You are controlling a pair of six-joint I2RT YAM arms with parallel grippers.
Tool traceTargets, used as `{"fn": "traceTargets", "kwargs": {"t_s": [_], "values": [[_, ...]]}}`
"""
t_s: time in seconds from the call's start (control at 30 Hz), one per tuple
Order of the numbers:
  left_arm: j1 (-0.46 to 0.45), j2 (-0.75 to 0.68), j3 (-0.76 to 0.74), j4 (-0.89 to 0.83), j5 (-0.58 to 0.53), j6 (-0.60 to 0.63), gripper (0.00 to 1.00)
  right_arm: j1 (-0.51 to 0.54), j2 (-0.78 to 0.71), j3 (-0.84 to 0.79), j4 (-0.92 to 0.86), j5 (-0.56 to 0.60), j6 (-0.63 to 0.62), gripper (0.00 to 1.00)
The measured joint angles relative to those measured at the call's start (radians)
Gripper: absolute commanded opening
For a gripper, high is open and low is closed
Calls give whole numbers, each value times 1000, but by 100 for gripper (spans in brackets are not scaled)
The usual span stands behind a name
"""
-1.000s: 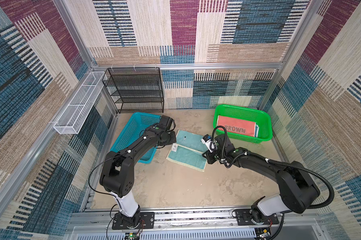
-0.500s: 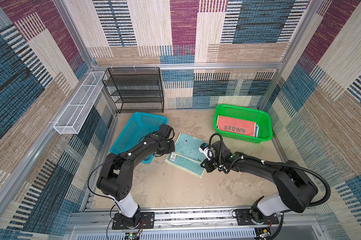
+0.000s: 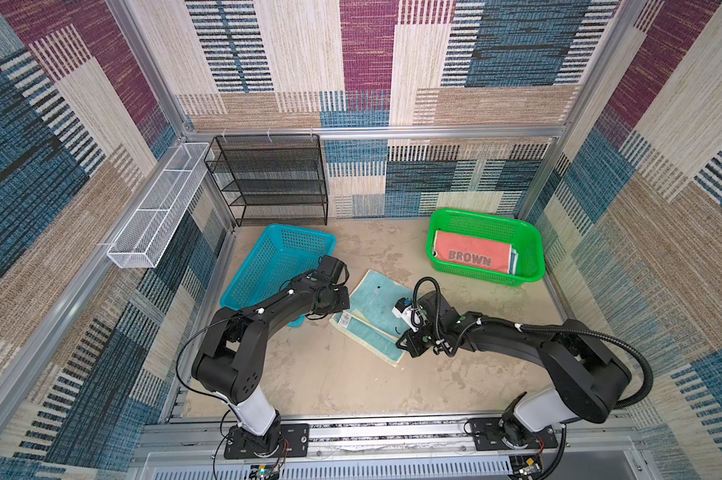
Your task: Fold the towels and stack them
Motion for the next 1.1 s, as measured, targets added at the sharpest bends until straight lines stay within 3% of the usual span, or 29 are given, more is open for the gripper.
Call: {"fn": "traceTargets", "kwargs": {"t_s": [0.23,0.43,0.53,0.6,0.67,0.73,0.9,1.0,1.1], "values": [[0,-53,34,-11,-7,8,0,15,-55,-7,8,-35,0,3],[-1,-69,-4,-25,-26,8,0,54,-17,-38,72,-81,8,6],[0,-51,-19,-26,-36,8,0,73,33,-42,104,-100,22,14],[0,-29,-23,-23,-54,8,2,84,66,-42,121,-119,29,24],[2,-11,-23,-19,-79,7,15,92,98,-42,124,-134,35,31],[3,-5,-24,-16,-98,7,38,95,112,-41,129,-156,40,44],[2,-40,-37,-10,-119,9,64,97,97,-40,138,-174,41,49],[2,-98,-47,-5,-126,16,74,97,60,-32,132,-156,40,50],[2,-156,-59,3,-127,32,76,94,15,-15,123,-89,42,50]]}}
